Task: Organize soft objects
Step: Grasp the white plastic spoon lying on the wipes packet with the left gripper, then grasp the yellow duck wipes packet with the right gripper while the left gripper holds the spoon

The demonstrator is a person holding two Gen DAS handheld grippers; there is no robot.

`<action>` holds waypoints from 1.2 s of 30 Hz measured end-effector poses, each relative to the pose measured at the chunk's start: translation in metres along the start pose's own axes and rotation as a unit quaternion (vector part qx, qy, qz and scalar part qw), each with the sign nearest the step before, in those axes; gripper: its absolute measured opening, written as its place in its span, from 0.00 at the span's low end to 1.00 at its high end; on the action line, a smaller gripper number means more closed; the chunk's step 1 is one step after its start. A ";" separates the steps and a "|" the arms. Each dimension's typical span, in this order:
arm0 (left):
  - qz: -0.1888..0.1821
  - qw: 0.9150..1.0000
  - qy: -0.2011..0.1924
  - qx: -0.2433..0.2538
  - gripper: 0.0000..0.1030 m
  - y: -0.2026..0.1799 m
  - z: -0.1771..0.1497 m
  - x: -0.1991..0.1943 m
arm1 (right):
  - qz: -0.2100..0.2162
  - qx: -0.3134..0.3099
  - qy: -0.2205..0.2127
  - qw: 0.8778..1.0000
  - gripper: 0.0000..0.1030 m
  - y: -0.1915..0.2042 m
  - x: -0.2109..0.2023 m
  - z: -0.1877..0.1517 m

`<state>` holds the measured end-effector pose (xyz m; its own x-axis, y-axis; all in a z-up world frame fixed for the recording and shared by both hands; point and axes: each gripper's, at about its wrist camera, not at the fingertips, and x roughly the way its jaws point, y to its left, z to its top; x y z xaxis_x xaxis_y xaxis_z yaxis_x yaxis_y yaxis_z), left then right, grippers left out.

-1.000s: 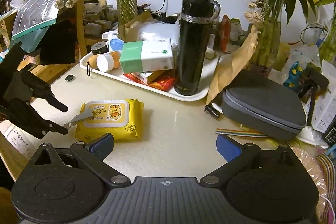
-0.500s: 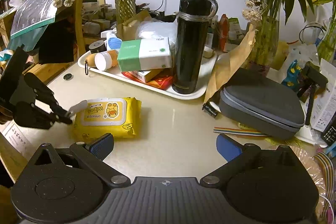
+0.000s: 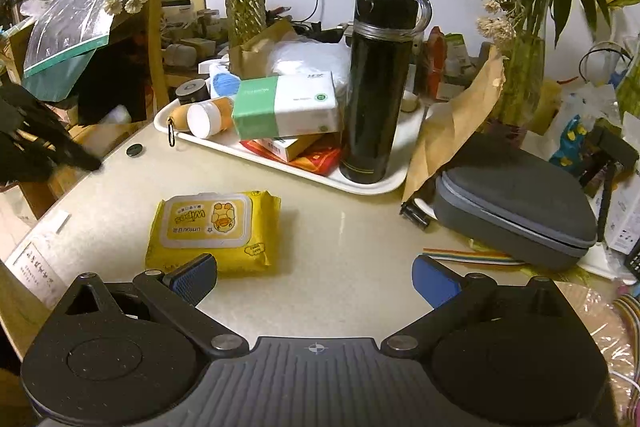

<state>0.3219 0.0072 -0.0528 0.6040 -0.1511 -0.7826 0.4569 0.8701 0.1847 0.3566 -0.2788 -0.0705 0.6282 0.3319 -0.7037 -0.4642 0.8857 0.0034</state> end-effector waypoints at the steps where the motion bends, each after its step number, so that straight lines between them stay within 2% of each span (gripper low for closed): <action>1: 0.002 1.000 -0.005 -0.012 0.02 0.000 0.004 -0.010 | 0.001 0.001 0.000 1.000 1.00 0.001 0.001 0.001; 9: 0.048 0.995 -0.032 -0.077 0.02 -0.013 0.005 -0.060 | 0.013 -0.015 -0.007 1.000 1.00 0.018 0.003 0.005; 21: 0.069 0.985 -0.062 -0.142 0.02 0.020 -0.001 -0.089 | 0.036 -0.053 -0.004 0.998 1.00 0.023 0.022 0.012; 26: 0.051 0.984 -0.048 -0.164 0.02 0.028 -0.001 -0.082 | 0.065 -0.067 0.006 0.996 1.00 0.022 0.031 0.014; 31: 0.035 0.990 -0.047 -0.132 0.02 0.013 0.002 -0.082 | 0.095 -0.099 0.017 0.990 1.00 0.028 0.045 0.015; 36: 0.027 0.989 -0.056 -0.131 0.02 0.009 0.005 -0.084 | 0.119 -0.141 0.025 0.982 1.00 0.039 0.062 0.015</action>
<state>0.2786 0.0259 0.0178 0.6981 -0.1400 -0.7021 0.2457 0.9680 0.0512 0.3869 -0.2190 -0.1033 0.4521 0.4958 -0.7415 -0.7537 0.6569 -0.0203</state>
